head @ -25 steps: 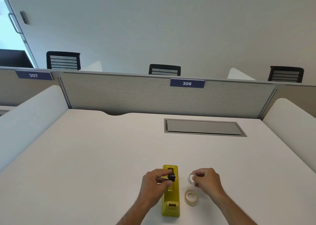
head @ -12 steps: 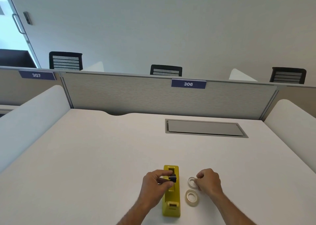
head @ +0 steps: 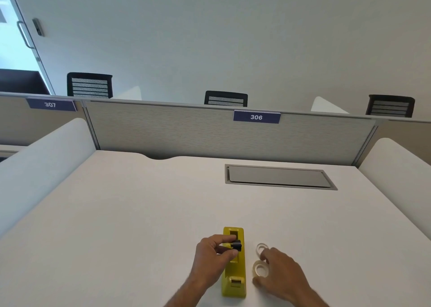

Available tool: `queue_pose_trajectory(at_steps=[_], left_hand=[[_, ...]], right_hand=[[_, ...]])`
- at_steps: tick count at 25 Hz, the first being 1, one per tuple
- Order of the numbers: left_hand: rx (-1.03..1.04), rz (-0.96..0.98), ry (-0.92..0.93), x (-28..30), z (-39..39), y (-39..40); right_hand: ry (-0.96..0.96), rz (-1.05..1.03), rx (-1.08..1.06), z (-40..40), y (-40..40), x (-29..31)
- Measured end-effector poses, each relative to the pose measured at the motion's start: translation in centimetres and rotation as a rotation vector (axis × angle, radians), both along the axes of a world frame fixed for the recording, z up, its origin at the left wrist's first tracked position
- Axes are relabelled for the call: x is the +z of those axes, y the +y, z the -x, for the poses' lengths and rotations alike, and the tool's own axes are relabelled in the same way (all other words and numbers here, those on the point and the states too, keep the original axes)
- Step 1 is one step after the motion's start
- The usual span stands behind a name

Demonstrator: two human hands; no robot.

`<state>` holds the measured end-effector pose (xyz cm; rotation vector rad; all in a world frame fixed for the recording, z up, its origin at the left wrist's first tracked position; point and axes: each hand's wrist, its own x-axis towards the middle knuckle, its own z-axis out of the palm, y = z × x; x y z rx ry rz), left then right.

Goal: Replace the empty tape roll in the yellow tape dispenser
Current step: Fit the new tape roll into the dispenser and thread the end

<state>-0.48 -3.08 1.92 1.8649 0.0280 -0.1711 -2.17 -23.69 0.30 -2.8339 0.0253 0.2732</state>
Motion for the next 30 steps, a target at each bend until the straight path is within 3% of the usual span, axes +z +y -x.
queue_pose_trajectory(at_steps=[4, 8, 11, 20, 30], left_hand=[[-0.010, 0.007, -0.011, -0.3, 0.1, 0.0], [-0.013, 0.024, -0.006, -0.3, 0.2, 0.0], [-0.010, 0.038, -0.007, -0.2, 0.3, -0.3], [0.004, 0.097, -0.073, 0.4, 0.5, -0.1], [-0.140, -0.016, -0.144, 0.5, 0.3, 0.7]], right_hand=[[-0.049, -0.225, -0.086, 0.2, 0.5, -0.4], [-0.107, -0.893, -0.274, 0.0, 0.7, 0.1], [-0.056, -1.179, -0.173, 0.0, 1.7, 1.6], [-0.035, -1.290, -0.064, -0.1, 2.8, 2.3], [-0.011, -1.173, -0.056, -0.5, 2.8, 1.4]])
